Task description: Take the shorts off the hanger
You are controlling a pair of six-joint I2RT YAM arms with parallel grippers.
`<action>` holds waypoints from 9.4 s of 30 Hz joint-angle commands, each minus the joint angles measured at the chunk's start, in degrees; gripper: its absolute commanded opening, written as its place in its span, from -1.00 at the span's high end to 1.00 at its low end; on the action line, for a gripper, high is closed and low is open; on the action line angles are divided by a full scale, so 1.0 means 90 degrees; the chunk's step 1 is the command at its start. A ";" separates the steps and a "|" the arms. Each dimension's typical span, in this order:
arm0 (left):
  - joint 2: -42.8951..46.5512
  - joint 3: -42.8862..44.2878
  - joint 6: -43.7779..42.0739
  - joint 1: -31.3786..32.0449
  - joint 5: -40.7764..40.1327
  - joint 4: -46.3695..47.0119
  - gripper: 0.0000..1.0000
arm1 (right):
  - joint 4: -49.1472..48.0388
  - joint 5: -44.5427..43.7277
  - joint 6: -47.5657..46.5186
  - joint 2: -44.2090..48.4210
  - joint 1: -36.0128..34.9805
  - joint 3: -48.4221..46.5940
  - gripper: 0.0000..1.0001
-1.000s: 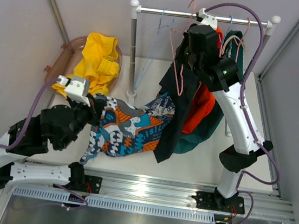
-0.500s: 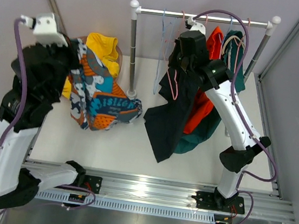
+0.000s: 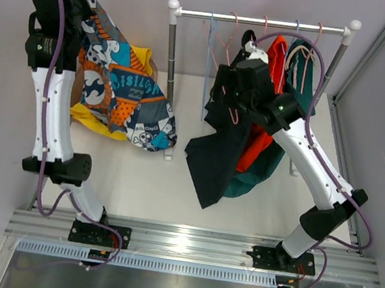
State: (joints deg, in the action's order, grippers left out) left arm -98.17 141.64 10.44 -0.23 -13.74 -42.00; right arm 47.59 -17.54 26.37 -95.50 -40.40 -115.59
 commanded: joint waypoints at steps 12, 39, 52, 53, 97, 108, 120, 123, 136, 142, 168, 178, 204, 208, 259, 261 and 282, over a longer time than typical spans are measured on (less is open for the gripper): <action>-0.1328 0.0609 -0.0183 -0.0101 -0.1677 0.0292 -0.98 | -0.0611 0.0191 0.0429 0.1627 -0.0169 0.2130 -0.86; -0.0272 -0.0223 -0.0205 -0.1046 0.0558 0.1151 -0.96 | 0.0044 -0.0278 0.0136 0.2633 -0.0032 0.1622 -0.87; -0.1377 0.0717 0.1282 -0.2328 0.2072 0.1941 -0.61 | 0.0063 -0.0219 0.0019 0.2516 0.0124 0.1759 -0.87; -0.1416 0.0698 0.1253 -0.2328 0.2131 0.2184 -0.61 | 0.0063 -0.0219 0.0010 0.2487 0.0124 0.1750 -0.87; 0.4238 -0.7379 0.0559 0.1099 0.3050 0.3182 -0.99 | -0.1938 -0.0268 -0.1231 -0.0258 0.1657 -0.0106 0.95; 0.4043 -0.7271 0.0325 0.2727 0.2611 0.2811 -0.98 | -0.1656 -0.0599 -0.1435 -0.0013 0.1452 -0.1286 1.00; 0.3555 -0.7614 0.0120 0.5755 0.2093 0.3826 -0.98 | -0.1470 -0.1536 -0.1407 0.0464 0.0506 -0.0889 1.00; 0.3253 -0.7389 -0.0046 0.6186 0.1985 0.3944 -0.98 | -0.1489 -0.1693 -0.1251 0.0631 0.0232 -0.0624 1.00; 0.2373 -0.7418 -0.0134 0.6969 0.1586 0.4334 -0.62 | -0.1431 -0.1938 -0.1075 0.0787 -0.0101 -0.0545 1.00; 0.1992 -0.7662 -0.0173 0.7086 0.1253 0.4627 1.00 | -0.1391 -0.1928 -0.0899 0.1011 -0.0091 -0.0370 1.00; 0.2483 -0.7338 0.0168 0.8592 -0.0828 0.3525 1.00 | 0.0072 -0.1235 0.0145 0.1978 -0.0040 0.0030 1.00; 0.1005 -0.4967 0.0383 0.7105 -0.0496 0.2314 1.00 | 0.0513 -0.1420 0.0547 0.2438 -0.0814 0.0354 1.00; 0.5079 -0.6306 -0.0973 0.5626 -0.2293 0.0672 1.00 | 0.0103 -0.0131 -0.0450 -0.0190 0.1003 -0.1514 1.00; 0.4250 -0.4991 -0.1140 0.3994 -0.1183 0.0702 1.00 | -0.0277 -0.0073 -0.0352 0.0435 0.1003 -0.0363 1.00; 0.3436 -0.5101 0.0022 0.1539 0.0559 0.0907 -0.98 | -0.0151 -0.0796 -0.0645 0.1911 0.1296 0.0314 -0.98; 0.3583 -0.5269 0.0061 0.1568 0.0666 0.0926 -0.98 | -0.0161 -0.0689 -0.0645 0.1794 0.1403 0.0266 -0.94; 0.4433 -0.6353 0.0071 0.1783 0.1282 0.1053 -0.98 | -0.0913 -0.0112 -0.0528 0.1081 0.2175 0.0948 -0.15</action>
State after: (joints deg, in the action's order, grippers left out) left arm -59.11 85.06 10.52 14.85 -4.03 -34.70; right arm 42.72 -20.05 21.23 -85.14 -21.67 -108.36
